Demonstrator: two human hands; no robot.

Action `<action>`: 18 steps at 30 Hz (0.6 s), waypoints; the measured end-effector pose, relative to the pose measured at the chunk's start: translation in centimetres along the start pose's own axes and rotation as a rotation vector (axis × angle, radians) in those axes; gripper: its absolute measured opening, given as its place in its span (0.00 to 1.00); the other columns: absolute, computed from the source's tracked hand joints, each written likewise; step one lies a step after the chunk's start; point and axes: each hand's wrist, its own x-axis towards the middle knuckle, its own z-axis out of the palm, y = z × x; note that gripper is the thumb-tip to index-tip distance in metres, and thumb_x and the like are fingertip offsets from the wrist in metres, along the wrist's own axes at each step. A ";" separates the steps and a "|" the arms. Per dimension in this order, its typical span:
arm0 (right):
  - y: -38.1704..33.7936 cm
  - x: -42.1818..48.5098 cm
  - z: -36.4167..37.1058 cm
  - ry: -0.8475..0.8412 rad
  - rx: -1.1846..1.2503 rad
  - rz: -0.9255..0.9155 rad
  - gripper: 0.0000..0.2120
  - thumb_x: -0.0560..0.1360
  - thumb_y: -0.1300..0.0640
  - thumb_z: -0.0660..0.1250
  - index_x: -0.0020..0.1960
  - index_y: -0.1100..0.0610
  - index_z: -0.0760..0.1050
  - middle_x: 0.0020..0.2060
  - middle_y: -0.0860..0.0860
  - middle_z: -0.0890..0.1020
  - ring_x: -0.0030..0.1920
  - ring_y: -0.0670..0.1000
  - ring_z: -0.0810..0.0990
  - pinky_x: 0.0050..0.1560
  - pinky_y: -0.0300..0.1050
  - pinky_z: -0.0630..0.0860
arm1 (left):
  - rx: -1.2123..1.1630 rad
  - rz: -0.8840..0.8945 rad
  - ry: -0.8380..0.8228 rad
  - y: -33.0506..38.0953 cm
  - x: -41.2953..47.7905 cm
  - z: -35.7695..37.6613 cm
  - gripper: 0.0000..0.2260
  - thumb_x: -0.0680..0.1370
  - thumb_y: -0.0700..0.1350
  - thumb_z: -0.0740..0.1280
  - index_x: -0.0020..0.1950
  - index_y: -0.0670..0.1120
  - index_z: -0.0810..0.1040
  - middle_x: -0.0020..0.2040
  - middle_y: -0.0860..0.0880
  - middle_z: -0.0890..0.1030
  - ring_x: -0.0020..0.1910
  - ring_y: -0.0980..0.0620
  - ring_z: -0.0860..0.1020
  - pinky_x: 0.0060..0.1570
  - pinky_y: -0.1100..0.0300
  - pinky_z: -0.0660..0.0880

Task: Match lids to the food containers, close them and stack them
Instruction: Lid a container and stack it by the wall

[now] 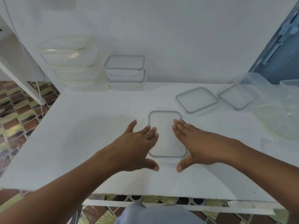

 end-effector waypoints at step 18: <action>-0.2 0.3 -1.6 -0.046 -0.065 0.008 0.60 0.69 0.26 0.64 0.81 0.57 0.34 0.79 0.53 0.33 0.79 0.48 0.35 0.71 0.38 0.35 | 0.192 0.063 -0.014 -1.5 2.8 -1.3 0.42 0.70 0.77 0.61 0.70 0.45 0.74 0.67 0.48 0.78 0.57 0.46 0.80 0.53 0.49 0.78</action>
